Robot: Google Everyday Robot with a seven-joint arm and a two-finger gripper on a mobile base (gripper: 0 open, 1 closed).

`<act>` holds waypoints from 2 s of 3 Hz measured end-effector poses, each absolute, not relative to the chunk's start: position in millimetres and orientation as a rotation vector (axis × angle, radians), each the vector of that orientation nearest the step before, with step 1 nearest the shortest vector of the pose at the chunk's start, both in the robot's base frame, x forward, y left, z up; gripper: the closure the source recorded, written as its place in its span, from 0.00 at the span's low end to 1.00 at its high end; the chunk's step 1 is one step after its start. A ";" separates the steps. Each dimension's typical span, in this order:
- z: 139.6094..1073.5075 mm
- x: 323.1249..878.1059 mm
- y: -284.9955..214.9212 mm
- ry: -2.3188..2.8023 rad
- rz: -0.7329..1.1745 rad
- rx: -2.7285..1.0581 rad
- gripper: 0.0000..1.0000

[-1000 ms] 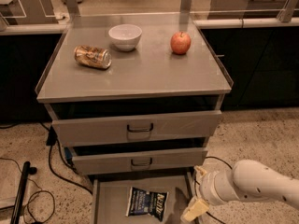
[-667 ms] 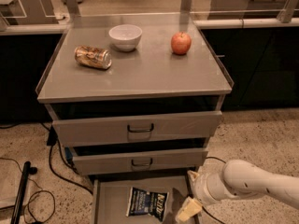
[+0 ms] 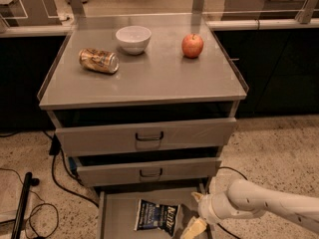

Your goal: Pick blue chip bag from bottom drawer and place on counter

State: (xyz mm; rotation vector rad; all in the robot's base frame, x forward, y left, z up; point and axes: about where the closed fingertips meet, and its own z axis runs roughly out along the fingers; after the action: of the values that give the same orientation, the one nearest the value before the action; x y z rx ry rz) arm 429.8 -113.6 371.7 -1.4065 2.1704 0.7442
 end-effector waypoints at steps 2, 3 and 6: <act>325.0 441.8 -98.7 2.039 0.638 -1.351 0.00; 303.0 447.1 -99.1 2.114 0.612 -1.292 0.00; 264.6 460.0 -79.3 2.107 0.612 -1.338 0.00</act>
Offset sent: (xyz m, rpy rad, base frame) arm 0.0229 0.0165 -0.0614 0.0382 -0.2542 -0.0627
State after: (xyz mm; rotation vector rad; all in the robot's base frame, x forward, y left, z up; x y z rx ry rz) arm 460.0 -79.3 264.6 -1.3379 2.1070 0.6122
